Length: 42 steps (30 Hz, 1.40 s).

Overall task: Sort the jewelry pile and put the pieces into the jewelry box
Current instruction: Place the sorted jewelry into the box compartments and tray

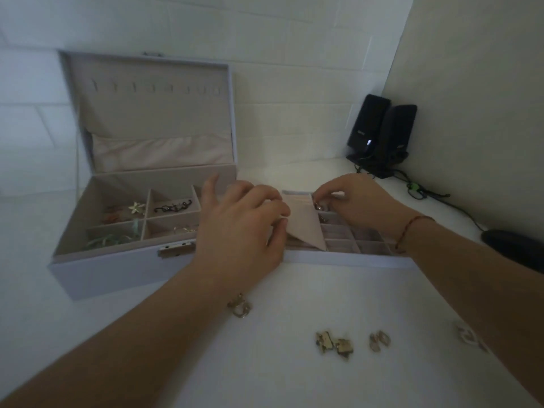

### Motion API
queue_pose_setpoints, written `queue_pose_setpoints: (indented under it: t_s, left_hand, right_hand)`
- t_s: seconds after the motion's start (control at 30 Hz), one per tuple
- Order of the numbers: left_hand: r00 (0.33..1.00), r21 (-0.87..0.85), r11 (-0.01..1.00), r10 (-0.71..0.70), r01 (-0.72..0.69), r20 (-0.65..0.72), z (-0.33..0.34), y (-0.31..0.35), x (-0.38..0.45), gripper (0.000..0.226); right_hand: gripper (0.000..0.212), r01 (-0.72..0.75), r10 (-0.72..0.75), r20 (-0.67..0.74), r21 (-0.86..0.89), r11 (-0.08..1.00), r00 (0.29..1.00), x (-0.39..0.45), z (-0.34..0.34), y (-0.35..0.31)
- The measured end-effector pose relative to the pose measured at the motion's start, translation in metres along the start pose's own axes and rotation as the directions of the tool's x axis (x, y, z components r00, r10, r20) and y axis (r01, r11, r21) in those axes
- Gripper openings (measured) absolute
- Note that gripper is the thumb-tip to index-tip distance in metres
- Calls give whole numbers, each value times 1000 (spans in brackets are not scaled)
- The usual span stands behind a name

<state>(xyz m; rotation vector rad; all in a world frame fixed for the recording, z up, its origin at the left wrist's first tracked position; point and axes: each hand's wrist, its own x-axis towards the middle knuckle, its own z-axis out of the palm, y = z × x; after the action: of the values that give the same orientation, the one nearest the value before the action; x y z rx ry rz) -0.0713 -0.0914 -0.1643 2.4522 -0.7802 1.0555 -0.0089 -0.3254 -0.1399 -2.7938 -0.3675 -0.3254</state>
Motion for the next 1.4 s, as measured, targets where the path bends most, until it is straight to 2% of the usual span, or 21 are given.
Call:
queue_pose_setpoints:
  t_s: [0.1,0.13,0.2,0.23,0.27,0.3,0.33,0.43,0.53,0.7,0.9,1.0,1.07,1.17,1.23,1.33,1.4]
  left_hand:
    - [1000,-39,999,23,-23,1,1,-2,0,16]
    - [999,-72,997,40,-40,1,1,-3,0,16]
    - [1000,-165,986,23,-24,-8,-1,-6,2,16]
    - [1000,-216,976,-15,10,-20,-2,-8,3,17]
    - [997,-271,961,-63,50,-41,-4,-10,4,18]
    - [992,-331,940,-112,85,-63,-6,-11,6,20]
    - [985,-398,911,-154,109,-83,-7,-12,7,23]
    - [958,-535,833,-251,142,-136,-10,-12,11,33]
    - [938,-582,791,-320,187,-134,-12,-12,12,38]
    - [933,-591,782,-335,197,-131,-11,-11,12,40]
    - [943,-590,789,-305,170,-136,-8,-12,11,40]
    - [947,-589,793,-290,155,-141,-7,-12,11,41]
    - [953,-570,810,-264,137,-147,-5,-12,10,41]
    - [971,-528,841,-210,118,-117,-4,-13,8,35]
    - [983,-466,879,-159,98,-93,-4,-13,6,26]
    - [999,-242,970,-31,20,-41,-3,-14,3,17]
    - [998,-107,992,61,-62,-11,-3,-14,2,15]
  right_hand:
    - [21,-3,4,29,-44,999,1000,-4,1,0]
    - [20,11,-11,-9,-60,998,1000,-7,-1,-3]
    - [15,117,-136,-229,-95,989,964,-17,-9,-17]
    - [13,223,-243,-340,-97,970,909,-26,-14,-31]
    - [13,338,-339,-391,-73,938,856,-37,-19,-47]
    - [14,433,-415,-373,-39,901,830,-50,-23,-64]
    - [15,490,-471,-284,-5,872,835,-63,-26,-82]
    - [21,507,-503,148,9,862,851,-88,-16,-123]
    - [30,491,-466,291,-16,871,836,-89,9,-137]
    - [23,458,-434,298,-13,889,850,-85,28,-139]
    - [17,365,-412,350,195,910,841,-91,25,-139]
    - [23,337,-396,338,221,915,854,-91,25,-140]
    - [27,347,-403,329,218,912,854,-92,26,-142]
    - [17,386,-435,296,211,898,851,-94,24,-145]
    - [15,406,-453,283,210,889,846,-98,20,-145]
    - [12,448,-468,294,137,883,833,-106,13,-144]
    - [12,458,-458,314,78,886,832,-111,4,-141]
